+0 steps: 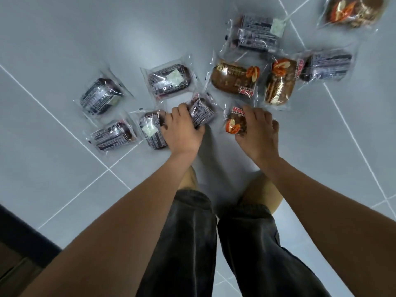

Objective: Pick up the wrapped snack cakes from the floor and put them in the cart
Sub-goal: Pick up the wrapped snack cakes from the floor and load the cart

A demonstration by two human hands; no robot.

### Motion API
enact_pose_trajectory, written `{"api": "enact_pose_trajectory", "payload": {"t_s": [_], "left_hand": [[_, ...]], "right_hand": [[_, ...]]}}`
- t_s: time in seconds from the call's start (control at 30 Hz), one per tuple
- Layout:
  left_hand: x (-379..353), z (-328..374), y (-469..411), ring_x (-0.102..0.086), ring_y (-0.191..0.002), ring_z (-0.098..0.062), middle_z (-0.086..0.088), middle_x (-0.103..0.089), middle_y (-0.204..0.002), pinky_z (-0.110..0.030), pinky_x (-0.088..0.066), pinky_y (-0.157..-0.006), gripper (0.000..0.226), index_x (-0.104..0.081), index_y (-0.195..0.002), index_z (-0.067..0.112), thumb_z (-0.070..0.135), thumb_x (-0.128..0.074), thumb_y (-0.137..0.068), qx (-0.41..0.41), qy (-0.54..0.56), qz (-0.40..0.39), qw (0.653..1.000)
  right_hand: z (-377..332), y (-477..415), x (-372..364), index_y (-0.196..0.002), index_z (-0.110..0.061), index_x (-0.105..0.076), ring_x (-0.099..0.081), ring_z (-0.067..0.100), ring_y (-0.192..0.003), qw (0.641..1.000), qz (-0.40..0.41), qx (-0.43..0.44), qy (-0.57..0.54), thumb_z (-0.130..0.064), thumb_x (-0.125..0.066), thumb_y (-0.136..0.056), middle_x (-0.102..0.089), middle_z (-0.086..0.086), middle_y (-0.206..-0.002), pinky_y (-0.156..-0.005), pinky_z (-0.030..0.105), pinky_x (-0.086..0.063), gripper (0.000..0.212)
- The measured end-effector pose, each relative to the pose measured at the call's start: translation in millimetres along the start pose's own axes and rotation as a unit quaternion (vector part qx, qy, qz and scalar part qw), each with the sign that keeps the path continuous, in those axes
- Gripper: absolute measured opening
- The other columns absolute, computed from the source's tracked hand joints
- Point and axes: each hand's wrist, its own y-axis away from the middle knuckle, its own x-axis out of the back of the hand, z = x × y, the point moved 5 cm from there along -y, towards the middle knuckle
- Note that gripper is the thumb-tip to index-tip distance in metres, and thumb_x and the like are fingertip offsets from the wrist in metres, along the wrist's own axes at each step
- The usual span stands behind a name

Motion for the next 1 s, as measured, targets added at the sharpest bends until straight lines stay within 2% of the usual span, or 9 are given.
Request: {"api": "enact_pose_trajectory", "payload": {"t_s": [0.17,0.3,0.43,0.67,0.83,1.0], "left_hand": [[47.4,4.9,34.2,-0.045,-0.119,-0.03,-0.008,-0.05,-0.128,-0.051,-0.042,-0.093,0.06,-0.043,-0.125,0.013,0.041,-0.069,-0.078,0.072,0.086,-0.025,0.993],[114.7,20.6,79.2,-0.055,-0.109,-0.029,-0.006,-0.058,-0.119,-0.046,-0.049,-0.085,0.06,-0.043,-0.124,0.015,0.043,-0.069,-0.078,0.071,0.129,-0.033,0.989],[202.5,51.3,130.3,-0.059,-0.103,-0.027,-0.003,-0.062,-0.114,-0.041,-0.05,-0.079,0.06,-0.038,-0.126,0.02,0.043,-0.067,-0.079,0.024,0.143,-0.028,0.989],[361.3,97.0,219.3,-0.06,-0.101,-0.027,-0.002,-0.06,-0.117,-0.046,-0.051,-0.081,0.063,-0.032,-0.129,0.028,0.035,-0.069,-0.079,-0.068,0.181,-0.051,0.98],[461.5,113.4,273.7,-0.06,-0.099,-0.028,-0.002,-0.062,-0.114,-0.043,-0.05,-0.08,0.061,-0.033,-0.127,0.03,0.039,-0.069,-0.078,-0.134,0.17,-0.06,0.974],[524.9,141.6,332.5,-0.06,-0.099,-0.024,0.002,-0.062,-0.112,-0.04,-0.049,-0.084,0.055,-0.04,-0.119,0.031,0.037,-0.072,-0.074,-0.201,0.167,-0.093,0.961]], "right_hand": [[-7.0,28.7,52.0,-0.141,-0.027,-0.027,-0.04,0.029,-0.127,0.999,-0.007,-0.028,-0.02,-0.036,-0.071,-0.08,-0.045,0.007,-0.136,-0.105,0.048,-0.036,0.076],[-16.7,74.6,122.5,-0.14,-0.023,-0.032,-0.044,0.031,-0.122,0.998,0.027,-0.037,-0.036,-0.036,-0.068,-0.082,-0.048,0.009,-0.133,-0.1,0.049,-0.039,0.07],[-36.6,125.2,205.1,-0.141,-0.024,-0.032,-0.043,0.033,-0.123,0.995,0.046,-0.048,-0.072,-0.038,-0.065,-0.083,-0.047,0.01,-0.134,-0.1,0.05,-0.037,0.069],[-76.3,232.0,356.2,-0.141,-0.025,-0.035,-0.044,0.031,-0.121,0.981,0.115,-0.077,-0.135,-0.035,-0.068,-0.081,-0.051,0.009,-0.131,-0.1,0.048,-0.037,0.069],[-89.5,325.4,450.0,-0.138,-0.024,-0.041,-0.045,0.03,-0.119,0.962,0.173,-0.119,-0.177,-0.03,-0.068,-0.08,-0.048,0.009,-0.13,-0.1,0.047,-0.038,0.064],[-74.7,425.3,518.0,-0.136,-0.023,-0.043,-0.046,0.031,-0.117,0.934,0.208,-0.17,-0.234,-0.027,-0.068,-0.078,-0.048,0.008,-0.126,-0.099,0.046,-0.04,0.063]]}}
